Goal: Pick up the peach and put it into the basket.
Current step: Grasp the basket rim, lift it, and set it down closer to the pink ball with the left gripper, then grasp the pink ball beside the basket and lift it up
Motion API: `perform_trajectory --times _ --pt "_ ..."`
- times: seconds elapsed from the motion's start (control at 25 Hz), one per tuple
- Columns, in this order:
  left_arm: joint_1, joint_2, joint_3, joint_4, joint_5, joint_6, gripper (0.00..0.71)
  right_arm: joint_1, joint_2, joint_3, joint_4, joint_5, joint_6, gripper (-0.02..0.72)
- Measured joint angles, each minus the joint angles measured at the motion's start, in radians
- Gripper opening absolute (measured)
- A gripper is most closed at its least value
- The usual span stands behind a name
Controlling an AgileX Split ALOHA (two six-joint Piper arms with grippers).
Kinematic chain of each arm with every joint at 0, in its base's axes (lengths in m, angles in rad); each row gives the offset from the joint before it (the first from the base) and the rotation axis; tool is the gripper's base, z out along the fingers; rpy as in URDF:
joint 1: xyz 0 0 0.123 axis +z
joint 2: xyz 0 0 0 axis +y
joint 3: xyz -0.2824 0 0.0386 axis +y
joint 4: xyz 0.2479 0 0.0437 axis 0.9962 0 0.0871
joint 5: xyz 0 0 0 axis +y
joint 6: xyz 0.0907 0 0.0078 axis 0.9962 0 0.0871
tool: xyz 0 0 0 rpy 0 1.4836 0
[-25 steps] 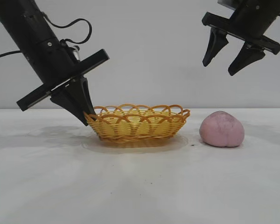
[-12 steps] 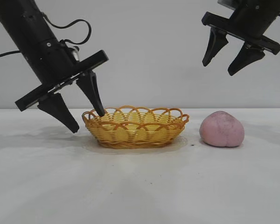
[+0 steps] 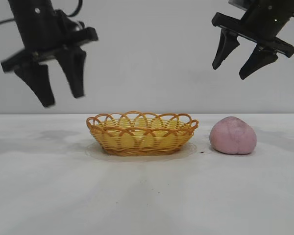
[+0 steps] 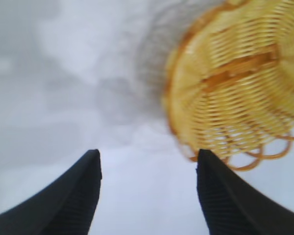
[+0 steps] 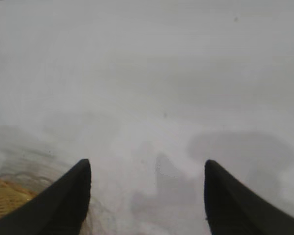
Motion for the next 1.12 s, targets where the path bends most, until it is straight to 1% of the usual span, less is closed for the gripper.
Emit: perform_trajectory --times 0.12,0.2,0.24,0.36,0.44,0.6,0.76,0.8,0.88,0.96,1.04,1.12 --pt "0.0 0.0 -0.049 0.122 0.047 -0.005 0.38 0.0 0.0 0.0 0.0 0.0 0.0 0.427" --pt "0.003 0.0 -0.056 0.169 0.051 -0.006 0.38 0.0 0.0 0.0 0.004 0.0 0.0 0.427" --pt "0.013 0.0 -0.056 0.175 0.055 -0.008 0.38 0.0 0.0 0.0 0.008 0.0 0.0 0.427" --pt "0.063 0.0 -0.056 0.178 0.065 -0.008 0.38 0.0 0.0 0.0 0.008 0.0 0.0 0.427" --pt "0.111 0.0 -0.056 0.181 0.065 -0.008 0.38 0.0 0.0 0.0 0.009 0.0 0.0 0.427" --pt "0.189 -0.013 -0.056 0.187 0.065 -0.004 0.38 0.0 0.0 0.0 0.01 0.014 -0.002 0.427" --pt "0.241 -0.059 -0.054 0.196 0.065 0.005 0.38 0.0 0.0 0.0 0.01 0.016 -0.002 0.427" --pt "0.247 -0.075 -0.052 0.196 0.065 0.007 0.38 0.0 0.0 0.0 0.01 0.018 -0.002 0.427" --pt "0.259 -0.129 -0.027 0.197 0.065 0.007 0.38 0.0 0.0 0.0 0.01 0.018 -0.002 0.427" --pt "0.259 -0.195 0.029 0.197 0.067 0.007 0.38 0.0 0.0 0.0 0.01 0.018 -0.002 0.427" --pt "0.259 -0.279 0.107 0.195 0.067 0.007 0.38 0.0 0.0 0.0 0.01 0.018 -0.002 0.427" --pt "0.259 -0.364 0.213 0.19 0.067 0.007 0.38 0.0 0.0 0.0 0.01 0.018 -0.002 0.427"
